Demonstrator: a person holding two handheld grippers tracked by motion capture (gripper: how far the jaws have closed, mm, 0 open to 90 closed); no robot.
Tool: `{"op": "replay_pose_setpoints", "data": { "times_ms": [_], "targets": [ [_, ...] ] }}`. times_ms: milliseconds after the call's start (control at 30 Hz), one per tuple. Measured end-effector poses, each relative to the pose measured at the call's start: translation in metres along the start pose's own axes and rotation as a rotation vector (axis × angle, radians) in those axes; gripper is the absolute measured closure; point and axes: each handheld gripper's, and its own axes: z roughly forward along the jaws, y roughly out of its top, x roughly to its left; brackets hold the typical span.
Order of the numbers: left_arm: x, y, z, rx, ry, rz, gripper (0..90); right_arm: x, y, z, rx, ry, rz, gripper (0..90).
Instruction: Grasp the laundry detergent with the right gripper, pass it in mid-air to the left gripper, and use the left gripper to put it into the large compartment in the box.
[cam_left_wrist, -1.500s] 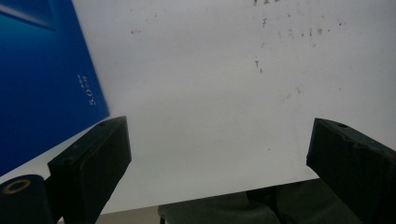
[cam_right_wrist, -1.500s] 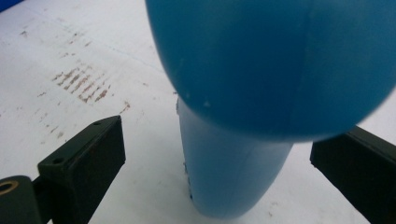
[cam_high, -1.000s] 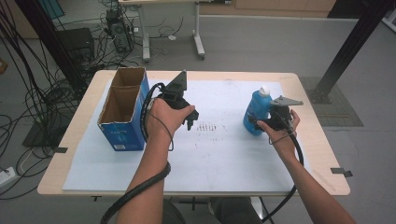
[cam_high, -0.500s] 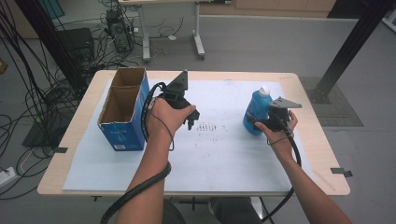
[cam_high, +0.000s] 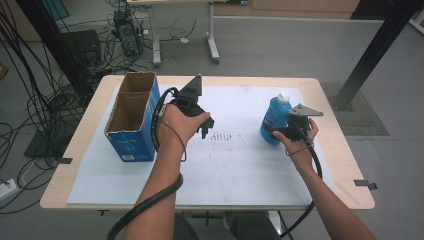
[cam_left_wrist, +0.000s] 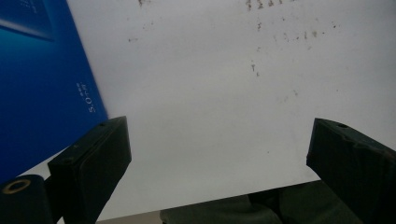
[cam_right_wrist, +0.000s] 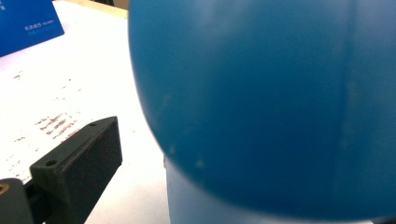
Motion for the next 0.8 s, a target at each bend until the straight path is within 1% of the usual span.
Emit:
{"op": "replay_pose_setpoints", "data": {
  "times_ms": [667,800],
  "targets": [
    [-0.0018,0.0007,-0.0018,0.000,0.008,0.005,6.8,0.0012,0.0002,0.0006,-0.013,0.010,-0.018,0.9],
    [-0.0015,0.0004,-0.0022,-0.004,0.008,0.001,6.8,0.0017,0.0007,0.0004,-0.015,0.011,-0.024,0.9]
  ]
}}
